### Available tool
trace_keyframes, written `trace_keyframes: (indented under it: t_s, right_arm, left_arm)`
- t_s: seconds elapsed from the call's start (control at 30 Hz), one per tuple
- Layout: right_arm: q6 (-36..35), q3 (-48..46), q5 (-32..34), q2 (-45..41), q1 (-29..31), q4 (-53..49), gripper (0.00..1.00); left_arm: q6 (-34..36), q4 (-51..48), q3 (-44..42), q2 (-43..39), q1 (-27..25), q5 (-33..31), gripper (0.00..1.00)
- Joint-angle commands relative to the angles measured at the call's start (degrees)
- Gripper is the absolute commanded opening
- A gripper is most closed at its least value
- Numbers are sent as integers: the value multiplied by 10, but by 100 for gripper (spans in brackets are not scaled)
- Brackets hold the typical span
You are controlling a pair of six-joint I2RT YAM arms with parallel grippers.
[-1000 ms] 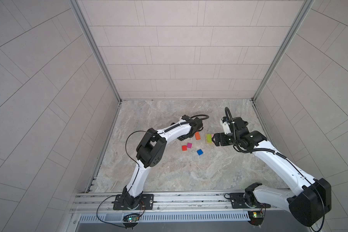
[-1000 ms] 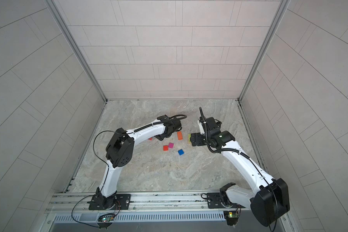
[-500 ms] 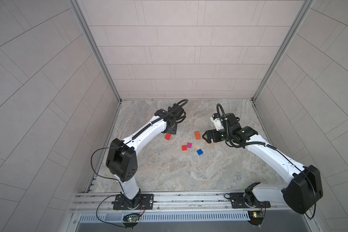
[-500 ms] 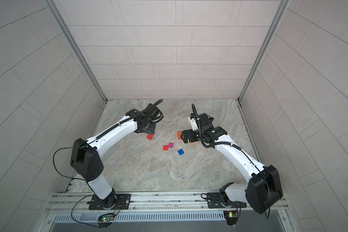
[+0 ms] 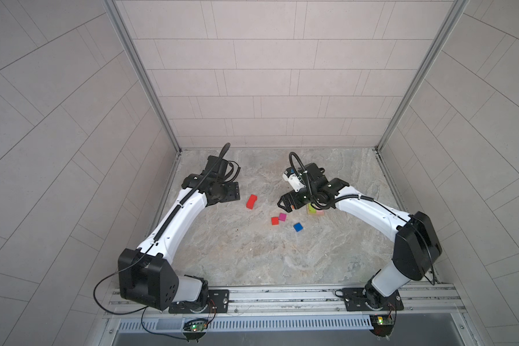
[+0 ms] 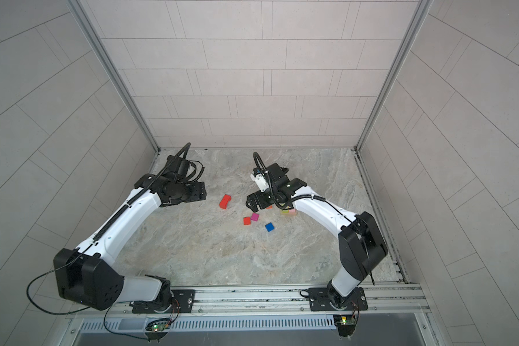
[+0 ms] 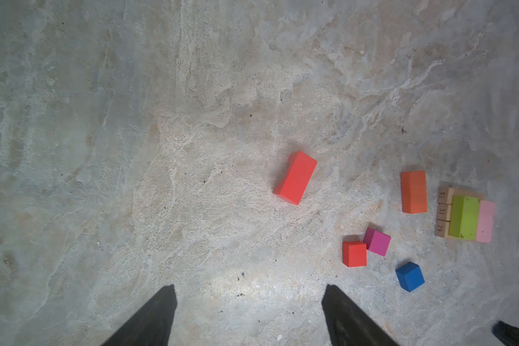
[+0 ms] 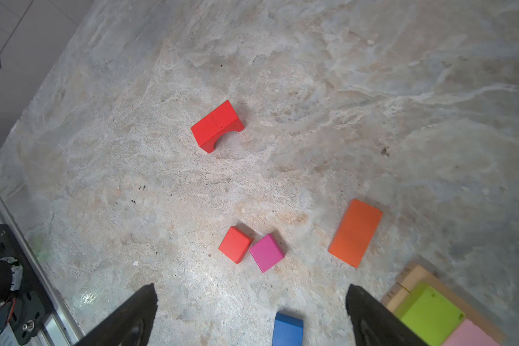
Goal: Build the wood block tower
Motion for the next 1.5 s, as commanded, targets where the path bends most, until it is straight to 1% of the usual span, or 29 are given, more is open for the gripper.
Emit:
trace_keyframes:
  t_s: [0.0, 0.07, 0.17, 0.33, 0.43, 0.57, 0.7, 1.0, 1.2, 1.37, 1.47]
  right_arm:
    - [-47, 40, 19, 27, 15, -14, 99]
    - [-60, 61, 18, 50, 21, -14, 100]
    - [-83, 97, 40, 85, 35, -18, 100]
    - [-106, 162, 37, 152, 48, -24, 99]
    - [-122, 201, 34, 189, 57, -31, 99]
    - [-143, 265, 43, 245, 71, -59, 99]
    - [-160, 317, 62, 290, 86, -81, 99]
    - [-174, 397, 65, 367, 96, -113, 99]
    - [-183, 449, 70, 414, 96, -135, 97]
    - [-196, 510, 71, 460, 97, -172, 96]
    - [-197, 518, 78, 470, 97, -172, 95]
  left_arm:
    - [0, 51, -33, -29, 18, 76, 87]
    - [-1, 63, -48, -37, 31, 99, 87]
    - [-8, 64, -65, -47, 49, 112, 87]
    - [-20, 105, -110, -70, 93, 207, 87]
    - [-36, 144, -136, -83, 108, 244, 87]
    - [-35, 161, -138, -96, 133, 286, 87]
    - [-39, 184, -151, -106, 143, 303, 87]
    - [-47, 202, -157, -103, 157, 344, 87]
    - [-50, 207, -161, -104, 161, 351, 87]
    - [-49, 207, -162, -111, 162, 346, 87]
    - [-49, 205, -163, -109, 162, 344, 87]
